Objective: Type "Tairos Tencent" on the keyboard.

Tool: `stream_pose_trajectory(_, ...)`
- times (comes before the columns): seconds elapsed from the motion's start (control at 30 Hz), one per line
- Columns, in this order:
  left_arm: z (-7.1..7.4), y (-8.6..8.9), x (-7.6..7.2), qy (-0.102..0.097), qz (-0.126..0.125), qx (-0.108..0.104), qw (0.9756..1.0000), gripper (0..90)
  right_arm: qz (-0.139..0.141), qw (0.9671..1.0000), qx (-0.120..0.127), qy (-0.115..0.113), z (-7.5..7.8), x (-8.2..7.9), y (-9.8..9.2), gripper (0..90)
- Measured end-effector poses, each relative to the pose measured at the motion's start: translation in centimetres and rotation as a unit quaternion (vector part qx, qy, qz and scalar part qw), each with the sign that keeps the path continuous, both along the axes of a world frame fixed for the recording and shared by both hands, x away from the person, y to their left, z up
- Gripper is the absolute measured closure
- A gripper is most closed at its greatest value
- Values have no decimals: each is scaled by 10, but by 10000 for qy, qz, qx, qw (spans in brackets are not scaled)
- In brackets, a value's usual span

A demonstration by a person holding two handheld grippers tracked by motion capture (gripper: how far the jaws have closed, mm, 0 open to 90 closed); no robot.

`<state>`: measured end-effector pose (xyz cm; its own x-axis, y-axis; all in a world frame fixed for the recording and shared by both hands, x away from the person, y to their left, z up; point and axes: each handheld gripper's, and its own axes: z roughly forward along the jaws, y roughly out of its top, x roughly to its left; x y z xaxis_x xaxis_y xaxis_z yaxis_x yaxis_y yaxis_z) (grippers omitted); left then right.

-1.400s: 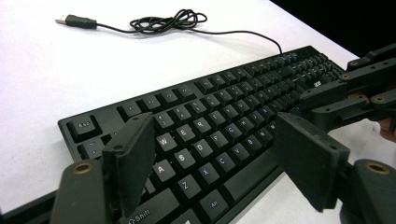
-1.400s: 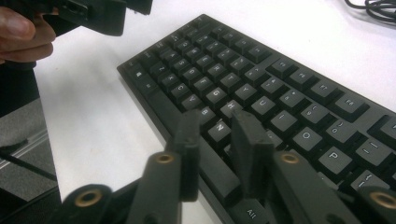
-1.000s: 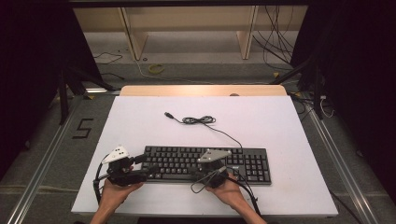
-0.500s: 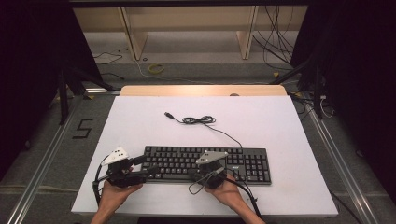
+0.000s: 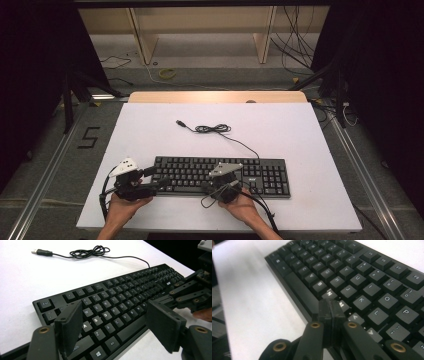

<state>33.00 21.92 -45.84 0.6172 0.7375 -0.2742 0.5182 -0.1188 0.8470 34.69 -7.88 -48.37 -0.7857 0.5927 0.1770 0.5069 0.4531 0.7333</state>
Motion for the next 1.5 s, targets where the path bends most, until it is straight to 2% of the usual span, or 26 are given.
stream_pose_trajectory(0.17, 0, 1, 1, 12, 15, 3, 10000, 297, 7, 9998, 185, -82, 6, -1, -2, 884)
stream_pose_trajectory(0.7, -1, 2, 1, 31, 49, 53, 10000, 297, -63, 9990, 417, -146, 18, 3, -10, 837)
stream_pose_trajectory(1.07, -1, 1, 2, 59, 66, 52, 9999, 297, -113, 9984, 543, -120, 24, 8, -12, 671)
stream_pose_trajectory(1.33, -1, 1, 3, 105, 65, 60, 9999, 306, -74, 9980, 611, -122, 29, 16, -5, 524)
stream_pose_trajectory(1.5, -1, 1, 4, 120, 103, 51, 9999, 316, -86, 9979, 624, -124, 32, 19, -1, 483)
